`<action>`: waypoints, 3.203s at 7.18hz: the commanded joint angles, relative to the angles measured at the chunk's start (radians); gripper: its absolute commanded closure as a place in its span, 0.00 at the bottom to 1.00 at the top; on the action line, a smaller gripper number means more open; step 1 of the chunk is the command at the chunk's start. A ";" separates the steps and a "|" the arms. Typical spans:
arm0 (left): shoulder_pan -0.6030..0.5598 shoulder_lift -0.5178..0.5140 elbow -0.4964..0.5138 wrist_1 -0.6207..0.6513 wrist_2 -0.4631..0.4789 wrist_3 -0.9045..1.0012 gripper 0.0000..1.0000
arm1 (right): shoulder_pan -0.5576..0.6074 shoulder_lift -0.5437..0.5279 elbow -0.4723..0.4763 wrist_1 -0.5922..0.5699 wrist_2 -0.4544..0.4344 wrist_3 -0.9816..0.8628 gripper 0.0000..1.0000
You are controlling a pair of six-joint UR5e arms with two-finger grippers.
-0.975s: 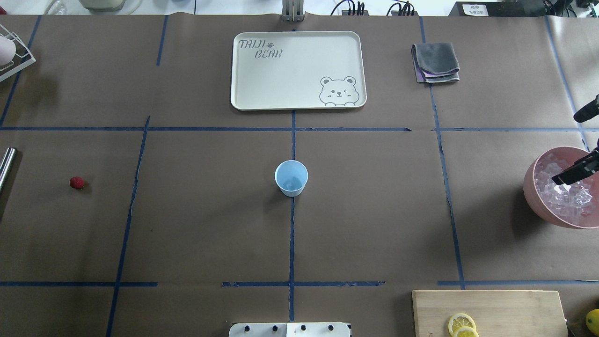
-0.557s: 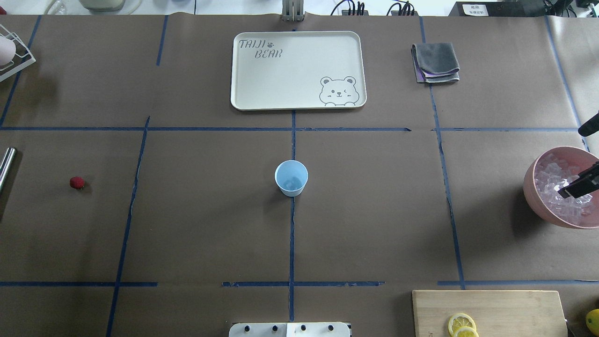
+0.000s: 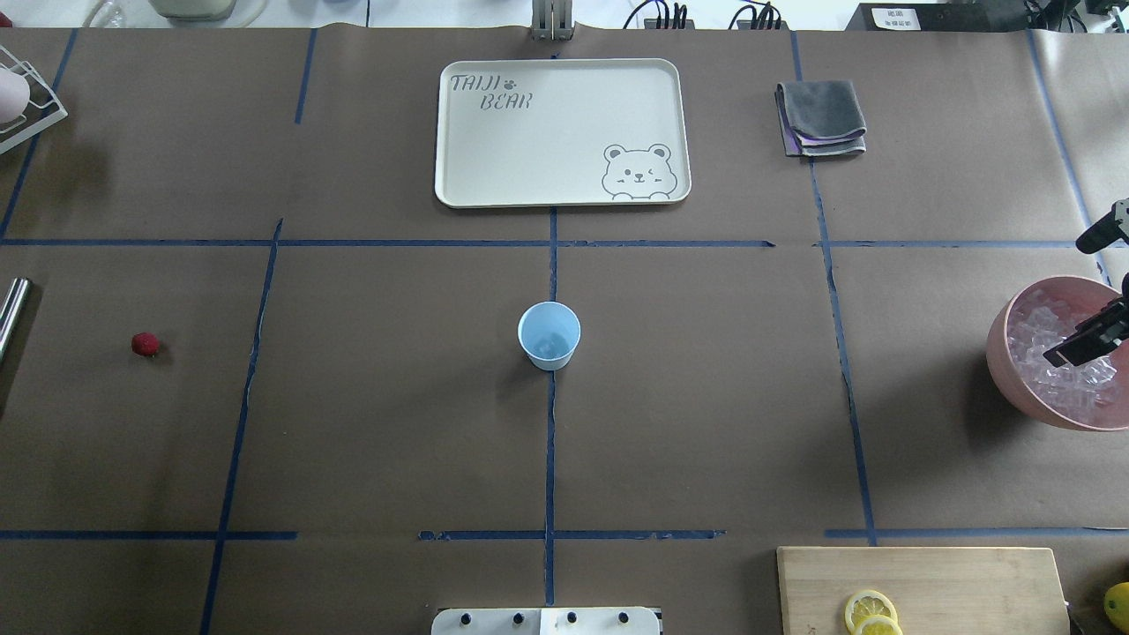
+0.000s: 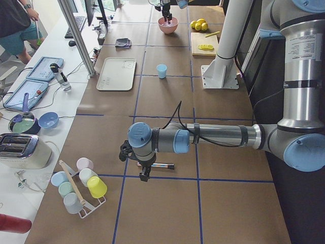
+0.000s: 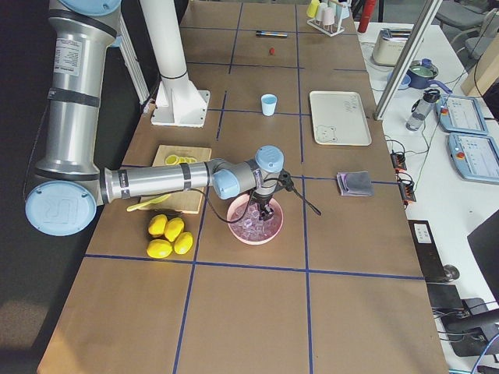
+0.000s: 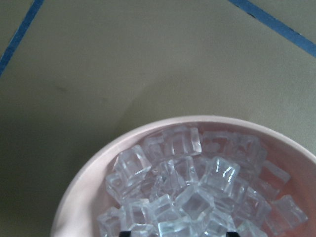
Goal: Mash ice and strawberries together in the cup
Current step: 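Lower the right gripper into the bowl and grasp another ice cube, then carry the ice cube with the right gripper over the blue cup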
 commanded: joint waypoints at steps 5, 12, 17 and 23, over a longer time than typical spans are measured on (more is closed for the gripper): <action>0.000 -0.001 0.000 0.000 0.000 0.000 0.00 | 0.000 0.003 -0.016 0.001 0.008 0.002 0.50; 0.000 -0.006 -0.002 0.000 0.000 0.000 0.00 | 0.045 0.019 0.096 -0.148 0.044 0.002 0.98; 0.000 -0.006 -0.002 0.000 -0.021 -0.002 0.00 | 0.074 0.382 0.188 -0.502 0.034 0.359 1.00; 0.000 -0.006 0.001 0.000 -0.021 -0.002 0.00 | -0.370 0.756 0.161 -0.505 -0.245 1.104 1.00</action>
